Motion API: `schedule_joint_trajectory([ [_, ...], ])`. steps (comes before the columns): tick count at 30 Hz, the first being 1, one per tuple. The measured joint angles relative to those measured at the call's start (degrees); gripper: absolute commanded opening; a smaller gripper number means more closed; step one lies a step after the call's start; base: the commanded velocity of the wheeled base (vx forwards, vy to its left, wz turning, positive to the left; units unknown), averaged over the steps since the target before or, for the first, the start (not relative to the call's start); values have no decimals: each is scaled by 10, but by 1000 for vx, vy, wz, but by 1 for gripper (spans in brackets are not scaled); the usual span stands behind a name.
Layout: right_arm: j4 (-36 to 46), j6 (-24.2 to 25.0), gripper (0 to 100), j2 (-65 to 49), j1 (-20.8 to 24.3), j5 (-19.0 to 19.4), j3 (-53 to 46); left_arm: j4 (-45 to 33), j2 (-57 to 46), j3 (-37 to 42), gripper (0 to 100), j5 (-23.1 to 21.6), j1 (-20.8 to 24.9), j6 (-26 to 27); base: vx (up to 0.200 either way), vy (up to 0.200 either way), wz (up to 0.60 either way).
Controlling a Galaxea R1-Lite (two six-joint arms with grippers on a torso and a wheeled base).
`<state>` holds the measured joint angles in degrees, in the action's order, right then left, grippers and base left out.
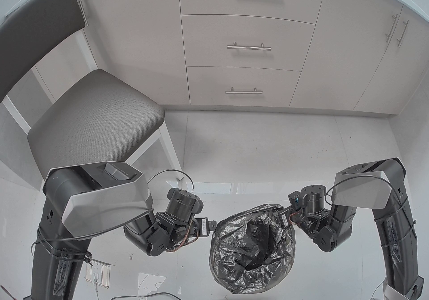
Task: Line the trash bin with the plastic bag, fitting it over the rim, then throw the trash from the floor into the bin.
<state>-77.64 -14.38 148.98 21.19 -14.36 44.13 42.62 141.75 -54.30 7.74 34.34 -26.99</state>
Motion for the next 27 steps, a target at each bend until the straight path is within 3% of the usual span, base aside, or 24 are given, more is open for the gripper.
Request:
schedule_joint_trajectory([
  [16, 42, 0, 100, -41, -4, 4, -23, 4, -1, 7, 100, 1, 0, -4, 0, 0, 0],
  [21, 86, -2, 100, -93, -1, 34, -62, 4, -2, 7, 100, 1, -1, -6, 0, 0, 0],
  [27, 166, -9, 100, -151, 1, 99, -97, 4, -4, 7, 100, 1, -1, -10, 0, 0, 0],
])
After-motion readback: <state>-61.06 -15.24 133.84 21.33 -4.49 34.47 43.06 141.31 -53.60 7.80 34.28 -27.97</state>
